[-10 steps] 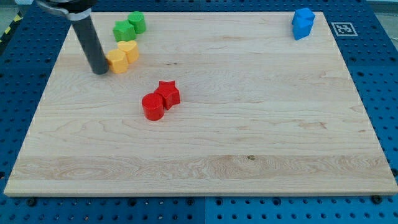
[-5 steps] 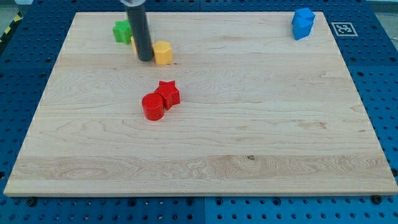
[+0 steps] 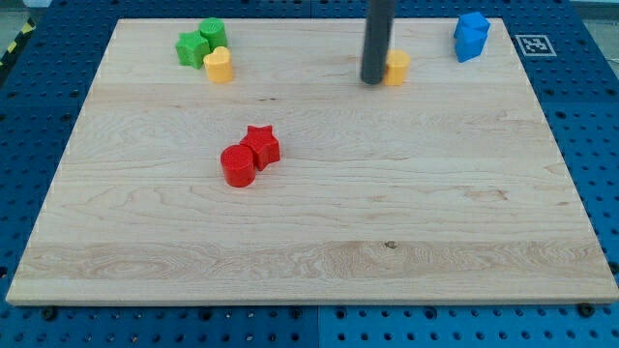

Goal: Place the yellow hexagon left to the blue blocks

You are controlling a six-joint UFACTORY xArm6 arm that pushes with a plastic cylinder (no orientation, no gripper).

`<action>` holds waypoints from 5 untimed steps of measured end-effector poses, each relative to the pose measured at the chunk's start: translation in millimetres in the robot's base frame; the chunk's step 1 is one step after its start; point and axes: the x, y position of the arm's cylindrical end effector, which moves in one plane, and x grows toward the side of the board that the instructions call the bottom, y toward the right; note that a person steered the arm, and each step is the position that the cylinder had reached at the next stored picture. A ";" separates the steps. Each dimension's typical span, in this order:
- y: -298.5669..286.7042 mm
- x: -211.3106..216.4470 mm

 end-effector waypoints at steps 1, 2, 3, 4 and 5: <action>51.2 0.0; 98.7 -2.0; 131.3 -2.0; 134.4 -2.0; 127.7 -2.5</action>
